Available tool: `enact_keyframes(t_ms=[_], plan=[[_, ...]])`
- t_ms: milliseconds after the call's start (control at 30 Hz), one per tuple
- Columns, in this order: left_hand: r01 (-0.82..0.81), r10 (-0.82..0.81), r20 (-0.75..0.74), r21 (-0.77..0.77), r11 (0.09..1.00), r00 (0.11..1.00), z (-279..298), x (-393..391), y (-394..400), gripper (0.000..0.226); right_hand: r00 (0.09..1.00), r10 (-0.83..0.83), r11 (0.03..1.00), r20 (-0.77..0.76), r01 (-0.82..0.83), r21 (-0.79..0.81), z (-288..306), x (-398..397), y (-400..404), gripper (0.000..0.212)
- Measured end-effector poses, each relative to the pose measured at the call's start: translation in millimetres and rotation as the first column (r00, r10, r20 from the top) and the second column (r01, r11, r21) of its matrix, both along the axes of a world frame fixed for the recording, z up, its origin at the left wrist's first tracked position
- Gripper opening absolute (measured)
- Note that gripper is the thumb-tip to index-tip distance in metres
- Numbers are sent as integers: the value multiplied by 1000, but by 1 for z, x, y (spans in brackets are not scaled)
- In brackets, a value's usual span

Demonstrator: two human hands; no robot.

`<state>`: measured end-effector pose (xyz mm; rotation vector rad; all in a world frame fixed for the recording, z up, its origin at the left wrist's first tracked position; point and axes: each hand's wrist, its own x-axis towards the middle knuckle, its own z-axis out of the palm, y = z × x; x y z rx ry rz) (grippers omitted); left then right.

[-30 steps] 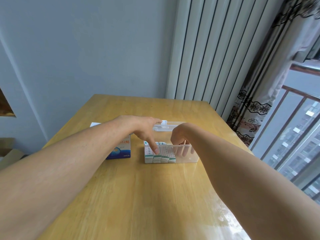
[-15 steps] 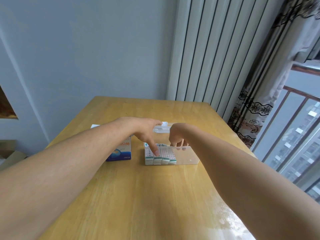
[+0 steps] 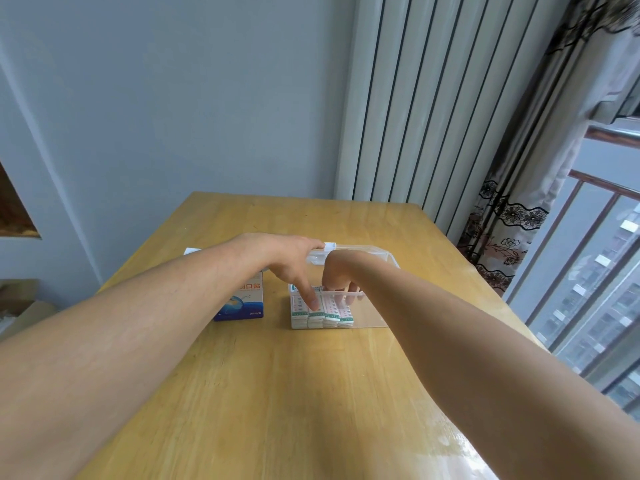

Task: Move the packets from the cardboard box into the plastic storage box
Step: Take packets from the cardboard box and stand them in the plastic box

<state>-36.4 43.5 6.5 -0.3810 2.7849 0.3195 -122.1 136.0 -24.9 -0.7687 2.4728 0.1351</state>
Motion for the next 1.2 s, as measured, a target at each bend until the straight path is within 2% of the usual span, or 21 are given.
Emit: enact_keyframes(t_ms=[133,367,433,533,667,933,1200], plan=[[-2,2,-4,9,1000,1000,-1,0,0,137,1000,-22,1000,3,22,-19,3,1,3,34],[3,-3,-3,-2,1000,1000,-2,-1,-1,138,998,-39,999,54,37,37,3,4,7,50],[1,-1,-5,-1,1000,1000,-2,-1,-1,138,998,-17,999,55,15,49,3,3,7,41],[1,-1,-10,4,1000,1000,-2,0,-1,138,998,5,998,56,-8,66,4,4,7,16],[3,-3,-15,2,1000,1000,-2,1,-1,138,998,1,996,63,-7,92,5,5,5,17],[-5,5,-9,7,1000,1000,-3,-1,-2,138,999,-19,998,51,16,60,13,12,4,47],[-5,5,-10,16,1000,1000,-2,1,-2,137,995,-35,998,90,31,46,15,8,4,48]])
